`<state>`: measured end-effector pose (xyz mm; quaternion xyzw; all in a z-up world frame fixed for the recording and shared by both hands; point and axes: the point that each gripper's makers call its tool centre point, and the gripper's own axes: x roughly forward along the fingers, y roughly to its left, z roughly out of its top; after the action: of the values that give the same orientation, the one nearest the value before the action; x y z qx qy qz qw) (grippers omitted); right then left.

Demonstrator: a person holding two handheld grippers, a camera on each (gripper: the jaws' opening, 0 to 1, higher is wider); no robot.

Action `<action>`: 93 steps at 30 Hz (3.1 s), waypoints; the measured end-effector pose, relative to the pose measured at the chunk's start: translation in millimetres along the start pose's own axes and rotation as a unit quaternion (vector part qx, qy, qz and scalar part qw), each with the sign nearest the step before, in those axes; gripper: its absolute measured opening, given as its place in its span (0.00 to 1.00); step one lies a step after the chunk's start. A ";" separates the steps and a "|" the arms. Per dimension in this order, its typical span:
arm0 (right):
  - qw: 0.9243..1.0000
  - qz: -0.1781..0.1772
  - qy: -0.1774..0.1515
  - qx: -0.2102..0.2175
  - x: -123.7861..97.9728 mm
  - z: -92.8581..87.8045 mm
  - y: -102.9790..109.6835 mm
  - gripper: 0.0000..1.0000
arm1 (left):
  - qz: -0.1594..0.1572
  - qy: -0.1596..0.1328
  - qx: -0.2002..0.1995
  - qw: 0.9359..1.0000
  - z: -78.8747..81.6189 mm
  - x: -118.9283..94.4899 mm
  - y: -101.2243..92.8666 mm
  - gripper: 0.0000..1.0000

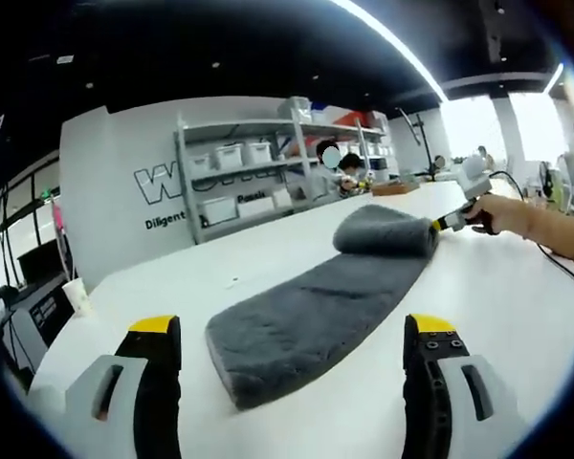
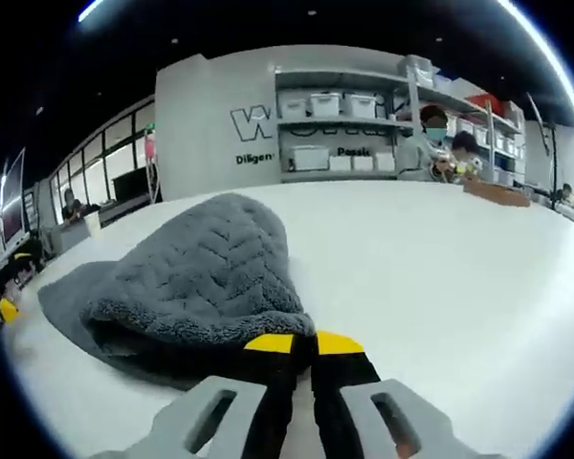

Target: Open the folded towel by lifting each exposed corner and separating the folded layers until the towel lies flat within the target outline without major curled edges

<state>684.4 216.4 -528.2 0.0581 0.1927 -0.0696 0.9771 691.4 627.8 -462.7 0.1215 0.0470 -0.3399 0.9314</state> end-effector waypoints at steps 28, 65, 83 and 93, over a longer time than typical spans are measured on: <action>0.989 -0.050 -0.005 -0.141 -55.3 42.3 5.1 0.75 | 0.003 -0.003 -0.030 1.000 4.9 -5.4 3.7 0.94; 0.977 0.051 -0.051 -0.201 -150.8 -6.0 70.3 0.99 | 0.039 -0.009 -0.075 0.996 11.8 -101.0 -55.8 0.92; 0.962 0.094 -0.065 -0.250 -155.8 9.1 104.5 0.93 | 0.021 -0.006 -0.081 0.996 8.9 -104.6 -69.7 0.93; 0.940 0.116 -0.056 -0.315 -118.5 38.4 126.0 0.76 | 0.022 -0.014 -0.086 0.996 15.0 -106.5 -66.3 0.91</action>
<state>609.9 348.4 -436.4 -0.2347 0.1419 0.1049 0.9559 567.3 641.2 -442.9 0.0375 0.0600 -0.3153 0.9463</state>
